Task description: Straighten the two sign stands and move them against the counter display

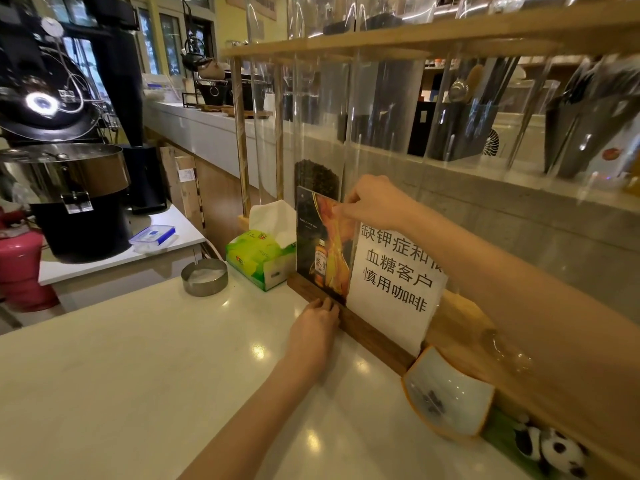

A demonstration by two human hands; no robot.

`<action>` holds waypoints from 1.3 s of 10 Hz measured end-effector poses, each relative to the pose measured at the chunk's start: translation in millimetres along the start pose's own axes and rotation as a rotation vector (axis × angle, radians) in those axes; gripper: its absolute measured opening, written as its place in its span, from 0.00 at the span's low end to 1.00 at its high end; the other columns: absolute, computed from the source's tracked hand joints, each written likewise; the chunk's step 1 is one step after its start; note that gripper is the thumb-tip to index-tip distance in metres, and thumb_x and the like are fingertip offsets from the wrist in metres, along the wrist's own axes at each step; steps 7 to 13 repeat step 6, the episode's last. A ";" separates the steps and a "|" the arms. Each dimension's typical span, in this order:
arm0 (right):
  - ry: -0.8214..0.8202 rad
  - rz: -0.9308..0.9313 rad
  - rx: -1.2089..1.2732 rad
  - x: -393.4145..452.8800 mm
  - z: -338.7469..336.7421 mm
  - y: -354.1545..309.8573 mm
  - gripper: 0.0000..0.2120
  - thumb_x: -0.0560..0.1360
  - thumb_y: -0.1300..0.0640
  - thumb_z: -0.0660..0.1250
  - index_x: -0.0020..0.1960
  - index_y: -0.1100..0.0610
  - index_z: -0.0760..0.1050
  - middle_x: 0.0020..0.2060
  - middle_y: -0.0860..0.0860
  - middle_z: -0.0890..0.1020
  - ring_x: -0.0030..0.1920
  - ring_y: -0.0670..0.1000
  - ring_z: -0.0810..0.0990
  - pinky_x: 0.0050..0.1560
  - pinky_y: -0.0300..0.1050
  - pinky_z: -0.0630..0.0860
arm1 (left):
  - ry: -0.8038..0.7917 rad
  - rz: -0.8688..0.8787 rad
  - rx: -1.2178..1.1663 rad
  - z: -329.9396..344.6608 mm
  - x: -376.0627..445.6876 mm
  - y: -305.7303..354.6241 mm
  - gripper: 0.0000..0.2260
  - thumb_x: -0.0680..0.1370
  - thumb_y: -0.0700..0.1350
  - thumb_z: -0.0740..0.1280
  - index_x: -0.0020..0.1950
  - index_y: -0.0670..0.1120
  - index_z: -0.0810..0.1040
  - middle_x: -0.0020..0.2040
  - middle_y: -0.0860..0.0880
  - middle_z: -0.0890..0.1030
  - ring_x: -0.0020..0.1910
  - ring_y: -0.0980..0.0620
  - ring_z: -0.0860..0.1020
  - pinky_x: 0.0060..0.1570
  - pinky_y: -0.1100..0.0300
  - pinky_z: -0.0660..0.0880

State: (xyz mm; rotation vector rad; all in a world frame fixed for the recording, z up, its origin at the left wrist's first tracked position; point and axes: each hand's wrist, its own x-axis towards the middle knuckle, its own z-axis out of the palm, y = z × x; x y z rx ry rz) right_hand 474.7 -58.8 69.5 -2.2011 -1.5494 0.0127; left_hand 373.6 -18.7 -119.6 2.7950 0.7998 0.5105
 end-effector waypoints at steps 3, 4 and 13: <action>-0.028 -0.021 -0.015 -24.9 -7.6 -0.5 0.19 0.75 0.51 0.63 0.58 0.64 0.74 0.55 0.62 0.80 0.54 0.59 0.79 0.56 0.52 0.76 | -0.145 -0.156 -0.360 -50.8 -7.9 -7.9 0.15 0.77 0.49 0.62 0.62 0.44 0.75 0.61 0.45 0.78 0.59 0.47 0.75 0.56 0.58 0.71; -0.013 -0.052 -0.031 -38.7 -10.3 -5.4 0.22 0.75 0.50 0.63 0.64 0.61 0.68 0.59 0.60 0.78 0.57 0.58 0.77 0.58 0.52 0.75 | -0.115 -0.190 -0.420 -82.0 -18.3 -15.3 0.15 0.77 0.49 0.62 0.61 0.44 0.75 0.58 0.46 0.79 0.57 0.47 0.77 0.53 0.58 0.72; 0.324 -0.224 0.149 -66.9 -9.1 -31.4 0.25 0.75 0.55 0.64 0.70 0.57 0.62 0.63 0.56 0.74 0.62 0.52 0.73 0.61 0.47 0.73 | -0.044 -0.241 -0.428 -140.4 -57.4 -42.0 0.13 0.78 0.48 0.60 0.50 0.41 0.80 0.50 0.40 0.83 0.50 0.44 0.81 0.51 0.52 0.76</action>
